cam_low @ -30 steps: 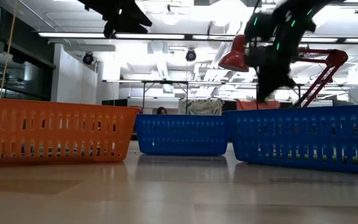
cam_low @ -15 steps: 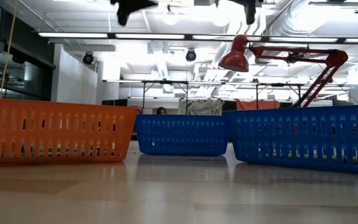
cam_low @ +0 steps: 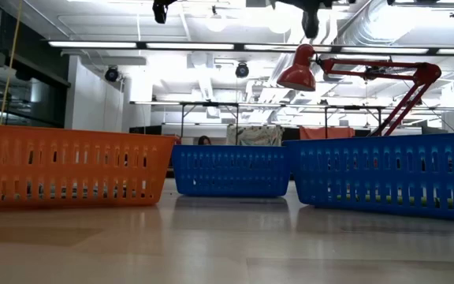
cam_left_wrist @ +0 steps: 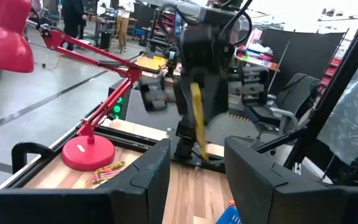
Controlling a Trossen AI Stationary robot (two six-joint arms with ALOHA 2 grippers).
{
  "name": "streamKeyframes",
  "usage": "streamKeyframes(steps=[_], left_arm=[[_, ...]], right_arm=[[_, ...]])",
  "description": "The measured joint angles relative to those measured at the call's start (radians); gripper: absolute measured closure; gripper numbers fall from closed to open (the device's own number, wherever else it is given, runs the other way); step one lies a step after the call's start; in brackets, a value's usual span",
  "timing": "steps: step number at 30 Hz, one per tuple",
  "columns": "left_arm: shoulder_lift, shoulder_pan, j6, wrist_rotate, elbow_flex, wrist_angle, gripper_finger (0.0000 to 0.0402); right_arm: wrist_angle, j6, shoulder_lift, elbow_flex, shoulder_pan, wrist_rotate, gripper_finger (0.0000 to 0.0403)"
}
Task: Sort crayons
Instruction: Put the yellow crayon into the right blue bin
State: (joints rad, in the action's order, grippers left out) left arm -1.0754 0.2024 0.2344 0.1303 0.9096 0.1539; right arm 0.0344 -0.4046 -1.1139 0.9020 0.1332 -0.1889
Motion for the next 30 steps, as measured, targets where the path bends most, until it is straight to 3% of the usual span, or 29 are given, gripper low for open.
streamKeyframes(steps=[3,8,16,22,30], left_arm=[[0.0,0.0,0.0,0.0,0.0,-0.006,0.0261],[0.0,0.0,0.0,-0.001,0.0,-0.022,0.0261],[0.0,0.0,0.0,-0.001,0.0,-0.031,0.0261],[0.0,0.0,0.0,-0.002,0.0,-0.03,0.0261],[0.0,0.0,-0.001,-0.002,0.0,-0.03,0.0261]], right_arm=[[-0.206,-0.105,-0.006,0.0,-0.054,-0.065,0.0399],[-0.489,-0.259,-0.038,0.0,-0.22,-0.046,0.0398],[-0.531,-0.448,-0.212,0.0,-0.442,0.003,0.0392],[-0.54,-0.464,-0.327,0.0,-0.453,0.014,0.0372],[-0.535,-0.402,-0.361,0.0,-0.439,0.016,0.0342]])
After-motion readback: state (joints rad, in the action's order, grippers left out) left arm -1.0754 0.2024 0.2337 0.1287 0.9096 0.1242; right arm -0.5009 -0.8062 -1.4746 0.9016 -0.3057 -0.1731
